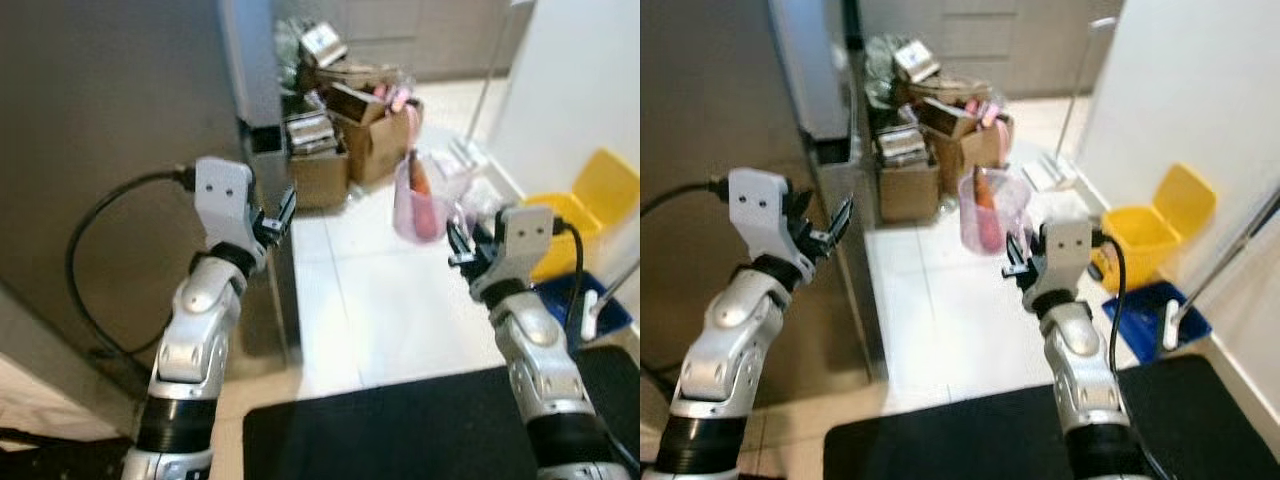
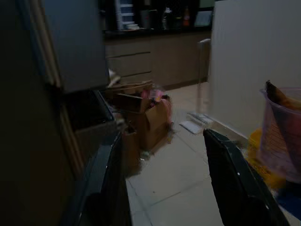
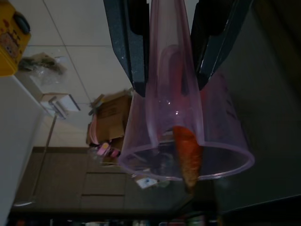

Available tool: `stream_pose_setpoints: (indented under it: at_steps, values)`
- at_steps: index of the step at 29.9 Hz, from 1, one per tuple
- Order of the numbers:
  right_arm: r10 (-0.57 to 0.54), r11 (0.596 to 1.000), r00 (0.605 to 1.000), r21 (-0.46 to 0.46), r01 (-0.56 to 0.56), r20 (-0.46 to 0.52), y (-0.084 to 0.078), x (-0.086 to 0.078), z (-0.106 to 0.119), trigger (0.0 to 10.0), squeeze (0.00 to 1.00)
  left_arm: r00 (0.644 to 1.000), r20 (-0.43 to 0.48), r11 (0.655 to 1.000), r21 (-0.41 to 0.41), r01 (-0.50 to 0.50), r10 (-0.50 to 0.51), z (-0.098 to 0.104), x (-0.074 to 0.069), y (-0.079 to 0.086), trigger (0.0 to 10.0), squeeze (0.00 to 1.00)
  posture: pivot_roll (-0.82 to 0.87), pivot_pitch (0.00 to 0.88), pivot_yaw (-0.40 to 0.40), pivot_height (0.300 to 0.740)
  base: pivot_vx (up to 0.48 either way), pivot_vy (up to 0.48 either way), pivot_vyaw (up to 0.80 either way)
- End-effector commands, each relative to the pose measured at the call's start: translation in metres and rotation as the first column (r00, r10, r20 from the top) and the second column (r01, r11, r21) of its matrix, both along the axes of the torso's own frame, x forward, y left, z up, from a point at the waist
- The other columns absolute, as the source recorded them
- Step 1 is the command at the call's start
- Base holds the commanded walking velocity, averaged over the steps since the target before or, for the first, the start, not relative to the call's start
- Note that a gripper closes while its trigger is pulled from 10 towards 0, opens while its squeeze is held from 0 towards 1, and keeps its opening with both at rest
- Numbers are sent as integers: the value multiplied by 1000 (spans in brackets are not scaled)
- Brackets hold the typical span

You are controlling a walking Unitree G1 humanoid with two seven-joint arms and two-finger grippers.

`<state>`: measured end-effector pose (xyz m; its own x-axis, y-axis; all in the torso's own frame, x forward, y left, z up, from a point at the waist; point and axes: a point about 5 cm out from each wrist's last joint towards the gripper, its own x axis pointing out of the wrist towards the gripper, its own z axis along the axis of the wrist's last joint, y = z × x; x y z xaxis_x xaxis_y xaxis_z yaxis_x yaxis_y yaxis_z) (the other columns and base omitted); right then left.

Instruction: Restocking fridge

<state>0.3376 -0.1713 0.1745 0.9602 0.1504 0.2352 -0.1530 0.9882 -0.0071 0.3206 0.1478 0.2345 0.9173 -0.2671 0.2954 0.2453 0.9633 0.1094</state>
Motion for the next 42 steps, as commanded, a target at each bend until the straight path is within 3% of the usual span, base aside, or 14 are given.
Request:
stream_pose_setpoints:
  at_steps: [1,16,21,29,31,32,36,38,40,42]
  values:
    - [-9,1000,1000,3,9,11,-2,-2,1,10000,0,999,-28,1000,17,-23,23,-5,1,3,10000,0,-31,128,2,740,0,0,0]
    - [-8,1000,1000,4,8,11,-2,-2,1,10000,0,996,-41,997,32,-72,74,-9,5,8,10000,0,-34,127,2,740,0,0,0]
    - [-4,1000,1000,7,4,10,0,-3,1,10000,0,989,-44,990,38,-137,139,-13,7,7,10000,0,-35,137,6,740,0,0,0]
    - [28,999,1000,23,-28,0,10,-5,-5,10000,0,973,-96,975,87,-204,212,-39,4,12,10000,0,-37,142,10,740,0,0,0]
    - [38,999,999,1,-38,-26,15,-10,-20,10000,0,963,-127,971,64,-230,237,-63,-5,21,10000,0,-40,143,11,740,0,0,0]
    - [38,999,999,1,-38,-26,15,-10,-20,10000,0,963,-127,971,64,-230,237,-63,-5,21,10000,0,-40,143,11,740,0,0,0]
    - [-7,999,997,-44,3,-78,7,-17,-42,10000,0,914,-238,944,38,-329,328,-98,-18,47,10000,0,-46,144,12,740,0,0,0]
    - [-7,999,997,-44,3,-78,7,-17,-42,10000,0,914,-238,944,38,-329,328,-98,-18,47,10000,0,-46,144,12,740,0,0,0]
    - [-37,998,995,-48,33,-97,-1,-19,-48,10000,0,868,-301,916,52,-398,394,-113,-26,68,10000,0,-59,147,11,740,0,0,0]
    - [-38,998,995,-49,34,-94,-3,-20,-47,10000,0,857,-303,906,67,-418,417,-114,-28,75,10000,0,-61,147,6,740,0,0,0]
